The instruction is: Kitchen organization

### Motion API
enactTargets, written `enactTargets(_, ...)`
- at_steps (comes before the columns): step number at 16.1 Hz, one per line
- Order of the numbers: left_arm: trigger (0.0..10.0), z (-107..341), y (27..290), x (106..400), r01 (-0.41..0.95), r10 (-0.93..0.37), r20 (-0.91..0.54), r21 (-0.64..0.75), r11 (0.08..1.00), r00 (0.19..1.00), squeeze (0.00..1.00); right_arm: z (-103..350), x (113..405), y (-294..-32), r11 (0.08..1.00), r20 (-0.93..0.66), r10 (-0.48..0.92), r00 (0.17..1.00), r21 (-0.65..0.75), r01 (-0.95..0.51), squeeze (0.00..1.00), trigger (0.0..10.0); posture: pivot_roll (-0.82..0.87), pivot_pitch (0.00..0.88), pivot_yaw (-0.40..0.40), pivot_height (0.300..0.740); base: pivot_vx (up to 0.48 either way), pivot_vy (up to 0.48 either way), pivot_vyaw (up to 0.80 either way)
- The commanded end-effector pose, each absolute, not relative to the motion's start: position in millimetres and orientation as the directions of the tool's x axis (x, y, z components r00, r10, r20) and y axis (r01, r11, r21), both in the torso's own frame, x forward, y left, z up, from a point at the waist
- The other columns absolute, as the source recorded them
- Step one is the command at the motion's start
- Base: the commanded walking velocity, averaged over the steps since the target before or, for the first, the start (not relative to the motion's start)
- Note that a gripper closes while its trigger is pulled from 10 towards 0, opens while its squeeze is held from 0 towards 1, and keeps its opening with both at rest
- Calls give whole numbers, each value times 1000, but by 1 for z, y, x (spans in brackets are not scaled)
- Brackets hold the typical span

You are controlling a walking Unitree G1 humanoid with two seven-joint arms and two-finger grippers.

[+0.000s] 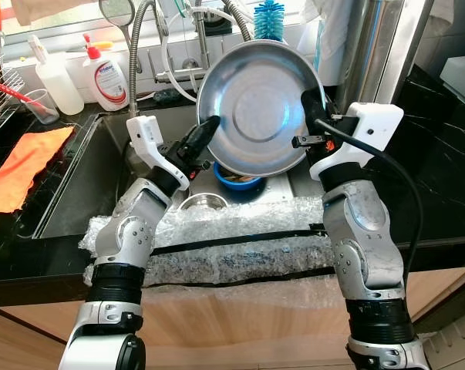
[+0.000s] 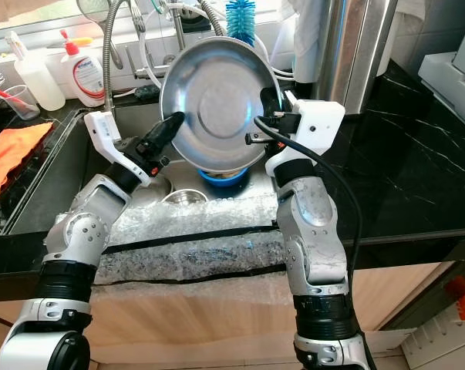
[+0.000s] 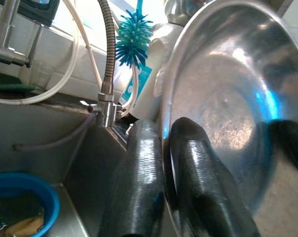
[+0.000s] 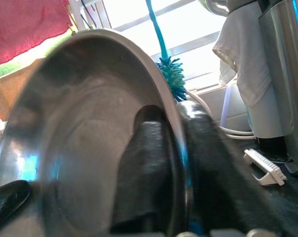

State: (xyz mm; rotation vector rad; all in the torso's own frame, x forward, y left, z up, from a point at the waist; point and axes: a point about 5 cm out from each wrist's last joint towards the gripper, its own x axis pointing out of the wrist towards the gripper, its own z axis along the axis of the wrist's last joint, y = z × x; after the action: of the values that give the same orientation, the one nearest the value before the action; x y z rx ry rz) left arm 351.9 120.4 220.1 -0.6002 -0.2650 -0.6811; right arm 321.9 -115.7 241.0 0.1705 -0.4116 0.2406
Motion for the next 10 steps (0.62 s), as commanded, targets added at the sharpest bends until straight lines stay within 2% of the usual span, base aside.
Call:
enactTargets(1,0,229,126,354,652,-492,435,-406,640,754,0,250,319,-107,946,447,226,866,111,-304,1000,10000,-163,4,150,740,0,0,0)
enactTargets(4,0,230,128,355,643,-476,441,-413,645,761,0,248,318,-107,945,442,229,867,112,-307,1000,10000,-161,2,149,740,0,0,0)
enactTargets(10,0,237,145,360,564,-352,468,-463,684,811,0,244,318,-103,945,424,230,876,118,-305,1000,10000,-155,0,153,740,0,0,0)
